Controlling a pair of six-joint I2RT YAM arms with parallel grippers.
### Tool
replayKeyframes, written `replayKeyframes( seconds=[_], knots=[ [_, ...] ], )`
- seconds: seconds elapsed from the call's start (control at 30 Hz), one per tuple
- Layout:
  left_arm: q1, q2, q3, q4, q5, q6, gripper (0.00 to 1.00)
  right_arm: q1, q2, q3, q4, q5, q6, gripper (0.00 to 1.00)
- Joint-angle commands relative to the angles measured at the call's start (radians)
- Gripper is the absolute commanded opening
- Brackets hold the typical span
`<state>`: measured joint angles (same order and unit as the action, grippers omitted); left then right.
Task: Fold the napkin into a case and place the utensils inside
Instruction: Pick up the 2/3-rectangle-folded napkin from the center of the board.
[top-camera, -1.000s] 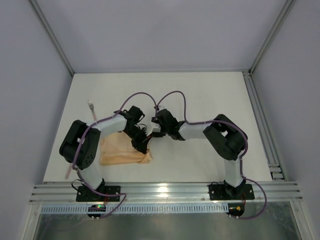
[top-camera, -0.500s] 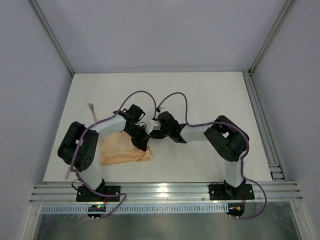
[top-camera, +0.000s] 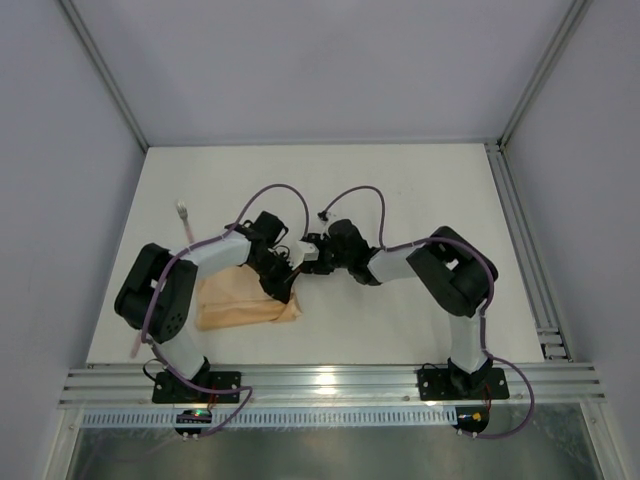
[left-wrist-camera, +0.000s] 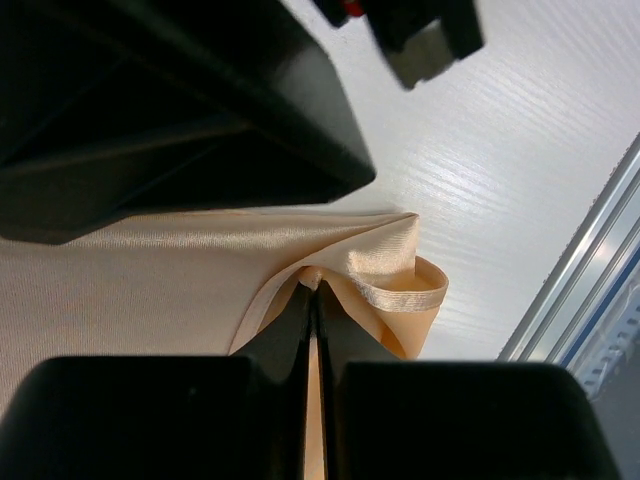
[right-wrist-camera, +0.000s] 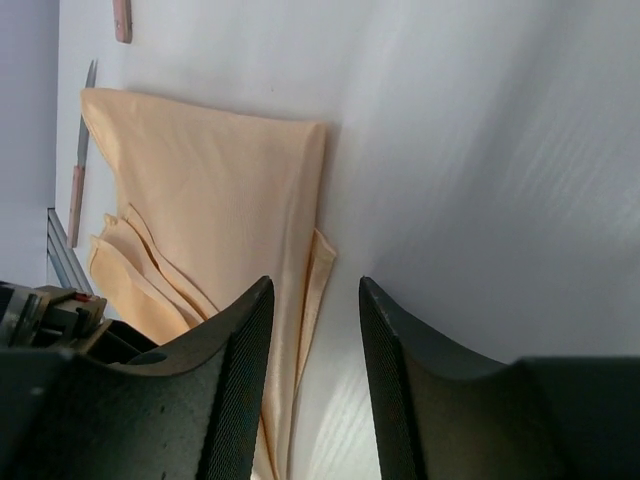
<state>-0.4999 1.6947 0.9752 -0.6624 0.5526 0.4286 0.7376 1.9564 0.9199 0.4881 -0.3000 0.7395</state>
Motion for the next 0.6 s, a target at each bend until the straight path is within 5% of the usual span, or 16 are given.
replayKeyframes(
  seconds=[0.0,0.3,0.57],
  knots=[
    [0.004,-0.035,-0.003,0.02,0.007,0.001,0.0,0.006,0.061,0.042,-0.006,-0.014,-0.005,0.45],
    [0.017,-0.079,0.002,0.021,0.009,-0.011,0.0,-0.001,0.102,-0.012,0.132,-0.039,0.106,0.45],
    [0.024,-0.064,0.008,0.02,-0.023,-0.022,0.0,-0.07,0.007,-0.228,0.313,-0.065,0.176,0.45]
  ],
)
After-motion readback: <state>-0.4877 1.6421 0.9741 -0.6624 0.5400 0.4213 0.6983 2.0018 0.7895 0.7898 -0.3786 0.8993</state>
